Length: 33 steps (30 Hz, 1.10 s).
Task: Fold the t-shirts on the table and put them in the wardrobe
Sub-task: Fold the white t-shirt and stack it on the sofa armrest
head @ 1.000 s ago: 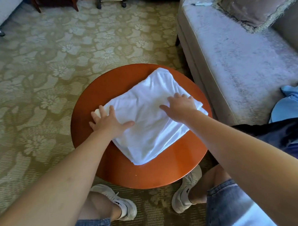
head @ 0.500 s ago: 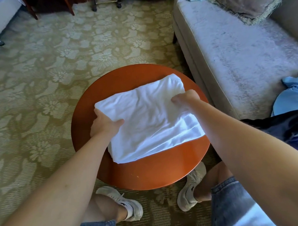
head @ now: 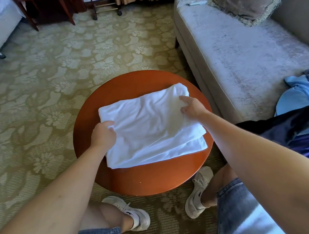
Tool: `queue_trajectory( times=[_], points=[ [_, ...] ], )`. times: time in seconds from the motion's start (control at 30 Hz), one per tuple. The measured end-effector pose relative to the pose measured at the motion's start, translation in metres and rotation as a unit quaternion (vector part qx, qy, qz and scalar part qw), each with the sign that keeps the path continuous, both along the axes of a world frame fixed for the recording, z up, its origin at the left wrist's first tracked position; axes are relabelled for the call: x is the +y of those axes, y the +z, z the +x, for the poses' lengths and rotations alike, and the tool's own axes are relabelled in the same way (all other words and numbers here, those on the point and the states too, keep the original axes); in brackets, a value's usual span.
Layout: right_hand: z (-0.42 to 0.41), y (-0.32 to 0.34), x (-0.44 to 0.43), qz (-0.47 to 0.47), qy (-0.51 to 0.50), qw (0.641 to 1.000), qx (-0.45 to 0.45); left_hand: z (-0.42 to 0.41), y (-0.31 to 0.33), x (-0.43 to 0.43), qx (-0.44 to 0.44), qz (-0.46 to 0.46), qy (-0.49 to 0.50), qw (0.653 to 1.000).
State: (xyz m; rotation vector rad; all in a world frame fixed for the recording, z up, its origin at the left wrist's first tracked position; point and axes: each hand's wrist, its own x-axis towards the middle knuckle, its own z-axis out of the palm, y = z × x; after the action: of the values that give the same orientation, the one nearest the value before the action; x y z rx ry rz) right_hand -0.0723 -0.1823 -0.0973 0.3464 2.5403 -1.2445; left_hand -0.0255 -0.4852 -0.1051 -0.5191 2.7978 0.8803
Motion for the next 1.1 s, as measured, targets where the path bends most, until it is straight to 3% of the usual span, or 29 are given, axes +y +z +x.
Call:
queue_trajectory(
  times=[0.37, 0.67, 0.83, 0.97, 1.1],
  points=[
    [0.048, 0.062, 0.07, 0.092, -0.07, 0.992, 0.05, -0.015, 0.082, 0.073, 0.006, 0.07, -0.121, 0.99],
    [0.166, 0.132, 0.194, 0.104, -0.178, 0.975, 0.088, 0.039, 0.16, 0.204, 0.054, 0.213, -0.25, 0.943],
    [0.257, 0.15, 0.261, 0.151, -0.247, 0.955, 0.068, 0.063, 0.162, 0.284, 0.025, 0.239, -0.328, 0.914],
    [0.329, 0.153, 0.312, 0.177, -0.311, 0.933, 0.044, 0.055, 0.123, 0.36, 0.01, 0.212, -0.399, 0.892],
    [0.401, 0.148, 0.354, 0.19, -0.393, 0.899, 0.02, 0.121, 0.133, 0.431, -0.007, 0.205, -0.454, 0.867]
  ],
)
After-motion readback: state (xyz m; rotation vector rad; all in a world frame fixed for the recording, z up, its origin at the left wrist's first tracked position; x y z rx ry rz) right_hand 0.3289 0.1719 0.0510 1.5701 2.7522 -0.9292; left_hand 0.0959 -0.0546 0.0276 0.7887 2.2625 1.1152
